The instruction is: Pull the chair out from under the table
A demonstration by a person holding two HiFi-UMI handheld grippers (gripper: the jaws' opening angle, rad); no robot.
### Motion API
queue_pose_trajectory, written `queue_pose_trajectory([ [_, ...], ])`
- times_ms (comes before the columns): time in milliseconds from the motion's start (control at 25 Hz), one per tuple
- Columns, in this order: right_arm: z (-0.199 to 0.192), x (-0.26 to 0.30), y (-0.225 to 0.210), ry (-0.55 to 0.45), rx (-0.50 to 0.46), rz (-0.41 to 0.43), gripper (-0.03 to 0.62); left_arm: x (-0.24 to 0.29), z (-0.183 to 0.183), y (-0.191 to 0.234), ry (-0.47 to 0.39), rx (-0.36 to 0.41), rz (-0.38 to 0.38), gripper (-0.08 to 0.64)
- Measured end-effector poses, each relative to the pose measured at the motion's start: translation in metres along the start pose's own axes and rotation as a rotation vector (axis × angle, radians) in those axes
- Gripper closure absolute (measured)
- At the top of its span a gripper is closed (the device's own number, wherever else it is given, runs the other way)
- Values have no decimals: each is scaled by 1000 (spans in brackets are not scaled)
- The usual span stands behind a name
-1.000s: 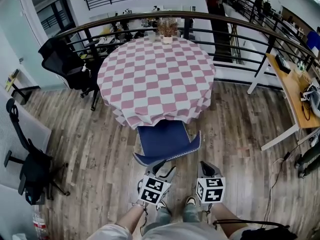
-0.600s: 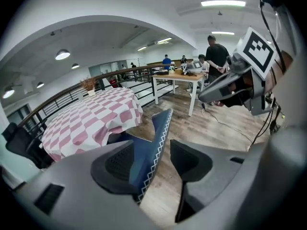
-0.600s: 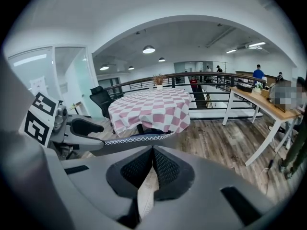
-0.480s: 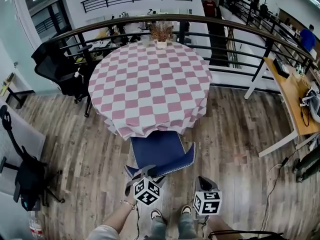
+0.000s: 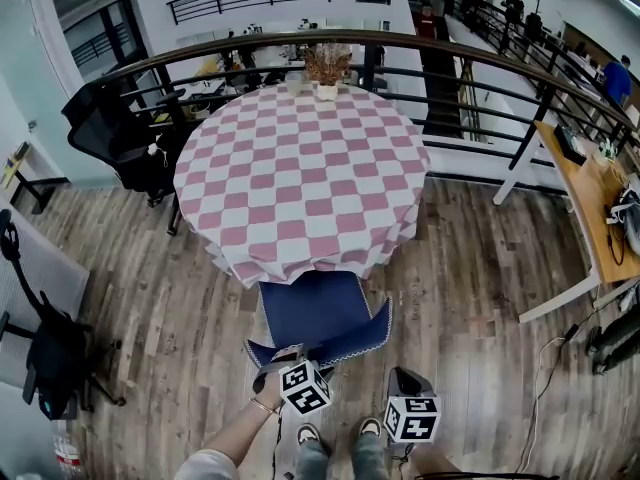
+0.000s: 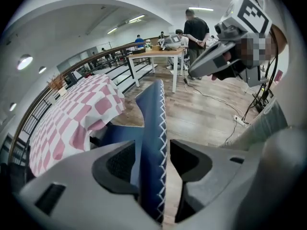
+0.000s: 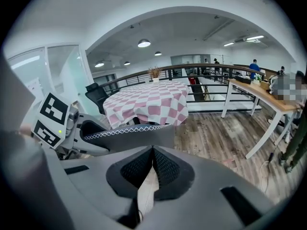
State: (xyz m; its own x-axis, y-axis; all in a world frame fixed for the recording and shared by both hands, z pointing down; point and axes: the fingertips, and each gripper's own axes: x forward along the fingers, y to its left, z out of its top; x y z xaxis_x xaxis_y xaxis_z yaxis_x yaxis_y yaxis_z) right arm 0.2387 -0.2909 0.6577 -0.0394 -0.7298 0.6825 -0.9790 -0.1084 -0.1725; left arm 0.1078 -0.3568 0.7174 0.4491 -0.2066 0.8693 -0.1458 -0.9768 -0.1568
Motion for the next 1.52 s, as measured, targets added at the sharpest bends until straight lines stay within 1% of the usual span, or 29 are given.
queue_pose_trajectory([
  [120,-1,3,1,7,-3,5,574,4,-6,-4,54,29,-19,331],
  [200,-3,5,1,12,0,5,574,9,-10,-7,97,71,-9,342],
  [280,-3,6,1,13,2,5,574,11,-13,-5,112,98,21,405],
  [320,-3,7,1,12,2,5,574,11,-13,-4,112,102,27,407],
  [400,-3,8,0,12,0,6,574,12,-12,-3,111,90,13,413],
  [520,-2,7,-1,9,0,6,574,11,-11,-5,115,65,-27,424],
  [680,2,1,0,3,4,6,574,9,-12,-8,122,57,-54,439],
  [840,9,-9,1,-6,-6,15,574,10,-13,-13,132,15,-110,456],
  [1040,22,-21,3,-37,-32,16,574,9,-15,-26,113,-14,-167,463],
  [1240,24,-30,-1,-45,-28,7,574,7,-18,-41,107,-14,-189,466],
  [1520,24,-36,5,-46,-23,17,574,-2,-24,-59,105,-26,-206,468],
])
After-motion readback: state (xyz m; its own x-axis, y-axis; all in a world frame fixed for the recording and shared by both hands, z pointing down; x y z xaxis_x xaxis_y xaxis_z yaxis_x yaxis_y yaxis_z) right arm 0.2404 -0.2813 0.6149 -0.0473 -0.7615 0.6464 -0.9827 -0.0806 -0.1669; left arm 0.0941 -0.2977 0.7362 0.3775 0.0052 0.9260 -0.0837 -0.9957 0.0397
